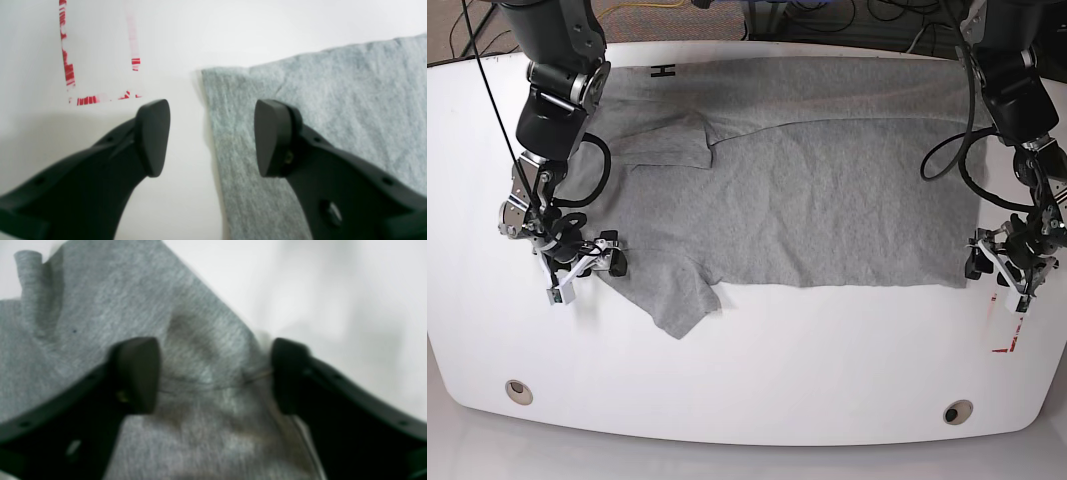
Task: Layout the t-shirt on the table in an organized manner, then fold the t-shirt properly
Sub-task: 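Release the shoulder edge and move both grippers to the hem corners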
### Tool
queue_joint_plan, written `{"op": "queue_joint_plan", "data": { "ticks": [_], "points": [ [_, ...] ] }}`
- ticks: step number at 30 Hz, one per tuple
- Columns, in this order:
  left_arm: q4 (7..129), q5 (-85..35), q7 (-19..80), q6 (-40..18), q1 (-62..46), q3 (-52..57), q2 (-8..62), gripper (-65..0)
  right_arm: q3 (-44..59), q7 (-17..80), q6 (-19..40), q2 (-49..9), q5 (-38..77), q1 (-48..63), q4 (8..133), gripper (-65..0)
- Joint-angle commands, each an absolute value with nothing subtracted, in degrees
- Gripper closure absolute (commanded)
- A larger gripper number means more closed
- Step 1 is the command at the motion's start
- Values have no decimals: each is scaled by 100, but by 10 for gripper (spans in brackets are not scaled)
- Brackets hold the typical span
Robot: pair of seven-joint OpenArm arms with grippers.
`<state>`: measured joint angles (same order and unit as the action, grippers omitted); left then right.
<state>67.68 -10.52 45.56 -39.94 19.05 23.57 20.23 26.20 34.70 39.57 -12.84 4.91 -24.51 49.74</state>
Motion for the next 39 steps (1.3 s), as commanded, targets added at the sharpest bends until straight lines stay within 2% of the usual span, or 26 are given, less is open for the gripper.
{"op": "queue_joint_plan", "data": {
  "ticks": [1,3,7,12,20,29,39],
  "points": [
    [6782,-1147,4426,-4000,2070,2369,2132,-378,2607,3705,4000,-1226,453,-2484,4998,-287],
    [6659,-1147,4418,-4000,2088,2369,2132,-378,2607,3705,4000,-1191,453,-2466,4998,-217],
    [6316,-1147,4374,-4000,2114,2369,2132,-378,2607,3705,4000,-1182,453,-2466,4998,-120],
    [5982,-1147,4084,-4000,2308,2369,2123,-381,2598,3697,4000,-1182,453,-2466,4998,-60],
    [5103,-1147,3609,-4000,2607,2360,2132,-383,2598,3697,4000,-1182,444,-2466,5007,-2],
    [4101,-1147,3064,-4000,2897,2132,2132,-383,2598,3697,4000,-1191,444,-2466,5007,0],
    [3609,-1147,2677,-4000,2905,1763,2114,-383,2598,3697,4000,-1191,444,-2466,5007,0]
  ]
}}
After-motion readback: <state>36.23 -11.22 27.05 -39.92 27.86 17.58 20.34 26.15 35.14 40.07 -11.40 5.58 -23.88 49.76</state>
